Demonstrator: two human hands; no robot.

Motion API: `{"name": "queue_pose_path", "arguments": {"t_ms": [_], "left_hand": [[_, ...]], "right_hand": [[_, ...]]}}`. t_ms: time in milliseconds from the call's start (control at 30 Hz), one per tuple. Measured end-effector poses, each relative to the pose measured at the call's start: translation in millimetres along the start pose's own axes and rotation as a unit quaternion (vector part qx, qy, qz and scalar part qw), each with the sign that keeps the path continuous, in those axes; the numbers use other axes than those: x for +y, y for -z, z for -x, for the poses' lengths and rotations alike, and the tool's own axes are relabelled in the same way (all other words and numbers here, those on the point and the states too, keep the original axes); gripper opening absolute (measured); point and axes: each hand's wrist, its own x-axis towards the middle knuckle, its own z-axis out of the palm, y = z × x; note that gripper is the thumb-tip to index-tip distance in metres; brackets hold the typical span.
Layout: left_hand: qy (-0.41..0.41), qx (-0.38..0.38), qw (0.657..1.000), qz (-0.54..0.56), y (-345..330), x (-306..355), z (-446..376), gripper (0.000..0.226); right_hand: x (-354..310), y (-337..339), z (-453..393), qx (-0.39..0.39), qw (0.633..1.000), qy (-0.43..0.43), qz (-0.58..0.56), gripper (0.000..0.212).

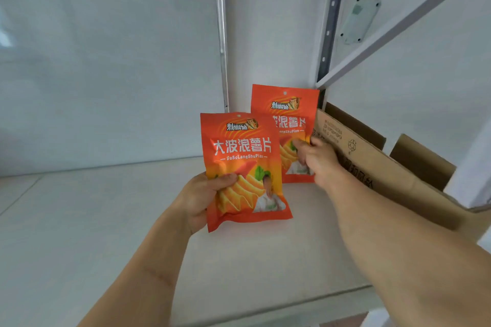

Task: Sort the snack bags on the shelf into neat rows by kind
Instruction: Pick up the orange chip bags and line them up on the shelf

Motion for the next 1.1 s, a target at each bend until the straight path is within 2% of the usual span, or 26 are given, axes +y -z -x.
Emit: {"name": "queue_pose_path", "arguments": {"t_ms": [100,300,433,500,667,833,1000,1100], "left_hand": [[-0.006,0.023,1.0,-0.011,-11,-3,-10,0.033],[-0.01,0.053,0.998,-0.023,-26,-5,-45,0.032],[-0.016,0.077,0.997,-0.025,-33,-14,-74,0.032],[-0.031,0.085,0.995,-0.051,-36,-17,-86,0.03],[-0.079,0.118,0.975,-0.172,-47,-23,-111,0.026],[-0.104,0.158,0.948,-0.257,-54,-25,-130,0.032],[-0.098,0.221,0.928,-0.283,-60,-23,-137,0.048],[-0.102,0.235,0.928,-0.271,-60,-25,-132,0.053]], "right_hand": [[8,-3,-9,-0.022,1.0,0.001,0.004,0.01],[13,-9,-27,-0.017,0.999,0.025,0.016,0.023],[16,-15,-39,-0.003,1.0,-0.01,-0.026,0.04],[16,-15,-41,-0.024,0.998,-0.006,-0.056,0.044],[21,-16,-49,-0.077,0.996,0.042,-0.029,0.035],[33,-17,-59,-0.061,0.996,0.049,-0.052,0.025],[41,-18,-67,-0.025,0.996,0.073,0.033,0.02],[37,-22,-62,0.018,0.989,0.093,0.114,0.031]]}}
